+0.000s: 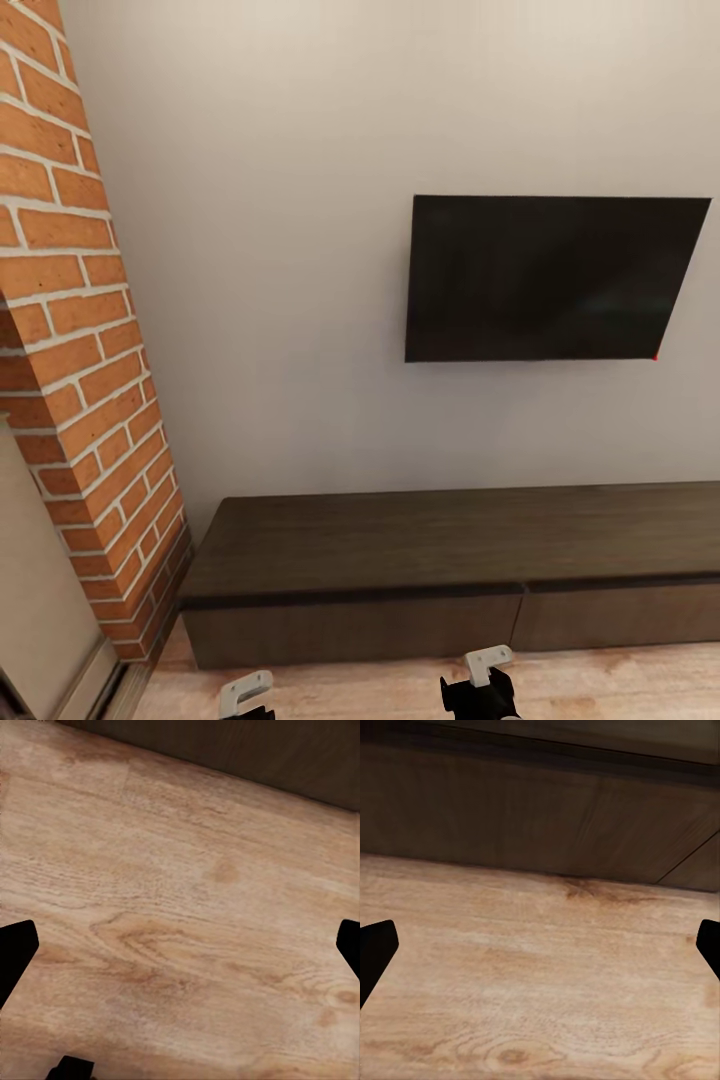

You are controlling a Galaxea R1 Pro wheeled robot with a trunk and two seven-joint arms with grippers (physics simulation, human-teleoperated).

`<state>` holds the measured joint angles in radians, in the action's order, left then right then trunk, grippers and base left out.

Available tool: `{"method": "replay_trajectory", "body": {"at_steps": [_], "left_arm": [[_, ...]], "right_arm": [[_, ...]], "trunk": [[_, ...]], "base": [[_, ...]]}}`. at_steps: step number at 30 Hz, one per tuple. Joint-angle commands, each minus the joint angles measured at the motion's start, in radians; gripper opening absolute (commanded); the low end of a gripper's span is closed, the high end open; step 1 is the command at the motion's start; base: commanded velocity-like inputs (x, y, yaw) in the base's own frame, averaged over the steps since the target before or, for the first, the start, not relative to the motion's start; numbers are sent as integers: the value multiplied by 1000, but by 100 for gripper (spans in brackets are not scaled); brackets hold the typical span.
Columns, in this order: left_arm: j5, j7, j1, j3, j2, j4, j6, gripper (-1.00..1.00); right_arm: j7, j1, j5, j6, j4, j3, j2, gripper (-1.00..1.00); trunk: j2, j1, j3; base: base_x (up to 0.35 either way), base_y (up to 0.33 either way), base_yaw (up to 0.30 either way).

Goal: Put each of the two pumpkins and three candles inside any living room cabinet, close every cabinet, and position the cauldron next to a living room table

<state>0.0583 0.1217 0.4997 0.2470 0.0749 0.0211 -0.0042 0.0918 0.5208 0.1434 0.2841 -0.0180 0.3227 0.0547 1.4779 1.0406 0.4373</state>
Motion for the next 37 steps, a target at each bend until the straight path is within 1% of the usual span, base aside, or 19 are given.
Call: {"method": "replay_trajectory", "body": {"at_steps": [1, 37], "left_arm": [[6, 3, 0, 0, 0, 0, 0, 100], [6, 3, 0, 0, 0, 0, 0, 100]], "right_arm": [[2, 1, 10, 4, -2, 9, 0, 100], [2, 1, 10, 4, -2, 8, 0, 100]], "trunk": [[-7, -4, -2], [-259, -142, -115]], "base": [[0, 0, 0], [0, 0, 0]]}}
